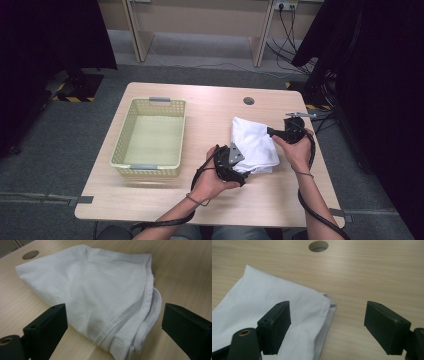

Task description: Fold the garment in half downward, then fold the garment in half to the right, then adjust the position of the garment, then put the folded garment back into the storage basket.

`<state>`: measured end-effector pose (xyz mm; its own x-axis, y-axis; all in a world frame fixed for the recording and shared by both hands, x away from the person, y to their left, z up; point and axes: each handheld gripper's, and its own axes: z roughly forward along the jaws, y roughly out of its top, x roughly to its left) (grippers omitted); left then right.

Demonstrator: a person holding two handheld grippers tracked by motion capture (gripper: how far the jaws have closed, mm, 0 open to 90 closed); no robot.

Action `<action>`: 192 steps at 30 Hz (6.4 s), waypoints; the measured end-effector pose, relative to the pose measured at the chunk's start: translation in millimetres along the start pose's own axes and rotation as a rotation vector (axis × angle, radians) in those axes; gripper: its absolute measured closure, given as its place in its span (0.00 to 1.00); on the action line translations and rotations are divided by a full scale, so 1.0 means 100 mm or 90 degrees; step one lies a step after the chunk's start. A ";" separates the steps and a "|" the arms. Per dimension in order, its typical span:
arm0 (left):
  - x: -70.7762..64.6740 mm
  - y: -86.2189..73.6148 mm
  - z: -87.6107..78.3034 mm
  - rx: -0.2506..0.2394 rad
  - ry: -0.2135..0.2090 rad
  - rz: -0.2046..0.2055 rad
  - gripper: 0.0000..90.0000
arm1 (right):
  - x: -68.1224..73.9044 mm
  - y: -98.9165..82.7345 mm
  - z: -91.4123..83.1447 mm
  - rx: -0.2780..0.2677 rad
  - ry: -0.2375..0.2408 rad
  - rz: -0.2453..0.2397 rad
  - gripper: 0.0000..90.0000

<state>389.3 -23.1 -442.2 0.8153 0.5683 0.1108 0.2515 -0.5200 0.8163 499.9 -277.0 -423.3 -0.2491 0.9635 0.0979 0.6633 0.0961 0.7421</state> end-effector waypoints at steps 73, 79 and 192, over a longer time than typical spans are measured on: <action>-0.05 -0.33 -0.05 -0.012 -0.014 -0.014 0.06 | -0.08 -0.03 0.09 0.031 -0.001 0.024 0.16; -0.06 -0.34 -0.03 -0.010 -0.013 -0.015 0.06 | -0.08 -0.01 0.08 0.031 -0.004 0.026 0.16; 0.11 -0.23 -0.29 -0.025 0.013 -0.024 0.91 | 0.48 0.26 0.25 0.032 0.085 -0.049 0.90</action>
<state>377.5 13.7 -442.9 0.7950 0.5998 0.0909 0.2610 -0.4734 0.8413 523.0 -222.1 -415.3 -0.3899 0.9113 0.1327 0.6725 0.1833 0.7170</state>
